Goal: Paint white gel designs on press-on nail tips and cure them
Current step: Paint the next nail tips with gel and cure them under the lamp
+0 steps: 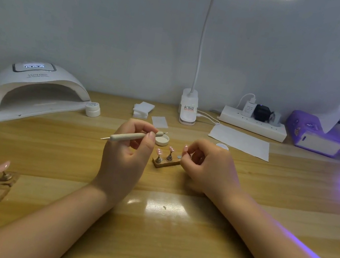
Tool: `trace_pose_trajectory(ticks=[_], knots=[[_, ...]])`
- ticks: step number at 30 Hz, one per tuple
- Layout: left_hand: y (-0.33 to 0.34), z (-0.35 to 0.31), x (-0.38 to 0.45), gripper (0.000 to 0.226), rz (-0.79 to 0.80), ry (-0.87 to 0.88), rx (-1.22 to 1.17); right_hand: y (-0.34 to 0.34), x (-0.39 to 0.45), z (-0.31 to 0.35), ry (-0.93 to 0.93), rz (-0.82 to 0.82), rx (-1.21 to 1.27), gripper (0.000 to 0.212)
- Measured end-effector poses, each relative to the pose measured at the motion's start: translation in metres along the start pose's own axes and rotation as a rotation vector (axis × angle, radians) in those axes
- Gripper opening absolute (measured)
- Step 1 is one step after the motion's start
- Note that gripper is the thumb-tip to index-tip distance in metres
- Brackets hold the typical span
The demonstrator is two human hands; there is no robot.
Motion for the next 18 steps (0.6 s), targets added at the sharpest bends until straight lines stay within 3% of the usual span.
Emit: trace_pose_trajectory(ticks=[4, 9, 18], knots=[[-0.002, -0.006, 0.003, 0.006, -0.036, -0.011, -0.048, -0.001, 0.001, 0.001, 0.036, -0.016, 0.159, 0.001], [0.002, -0.015, 0.001, 0.006, -0.021, 0.021, -0.052, 0.003, -0.001, 0.003, 0.053, 0.010, 0.334, 0.005], [0.009, -0.017, -0.009, 0.010, 0.023, 0.081, 0.052, 0.008, -0.008, 0.011, -0.060, 0.011, 0.350, 0.004]])
Point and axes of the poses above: each hand's wrist, its own x-axis towards the middle knuckle, its own y-axis out of the palm, z = x × y, the point moved 5 cm from there along x, towards the middle knuckle, and after that the axes turned 7 degrees about x, right-handed, at the moved point
